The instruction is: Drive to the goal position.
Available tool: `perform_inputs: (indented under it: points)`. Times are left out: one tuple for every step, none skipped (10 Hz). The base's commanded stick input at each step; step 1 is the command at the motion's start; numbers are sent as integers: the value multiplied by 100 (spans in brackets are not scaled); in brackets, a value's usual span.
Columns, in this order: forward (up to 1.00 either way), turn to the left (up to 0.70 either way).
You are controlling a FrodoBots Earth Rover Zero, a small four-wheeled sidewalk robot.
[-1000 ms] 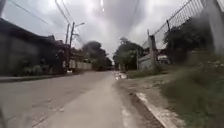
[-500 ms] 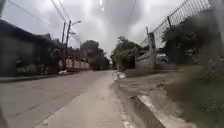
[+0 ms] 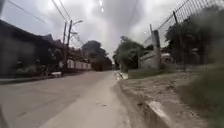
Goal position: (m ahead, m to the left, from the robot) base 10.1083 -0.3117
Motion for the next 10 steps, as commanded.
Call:
perform_inputs:
  points:
    - [70, -1]
    - [70, -3]
    - [70, -30]
    - [70, -35]
    - [70, -35]
    - [70, -33]
    - [70, -11]
    - [70, 0]
    - [70, 0]
    - [70, 0]
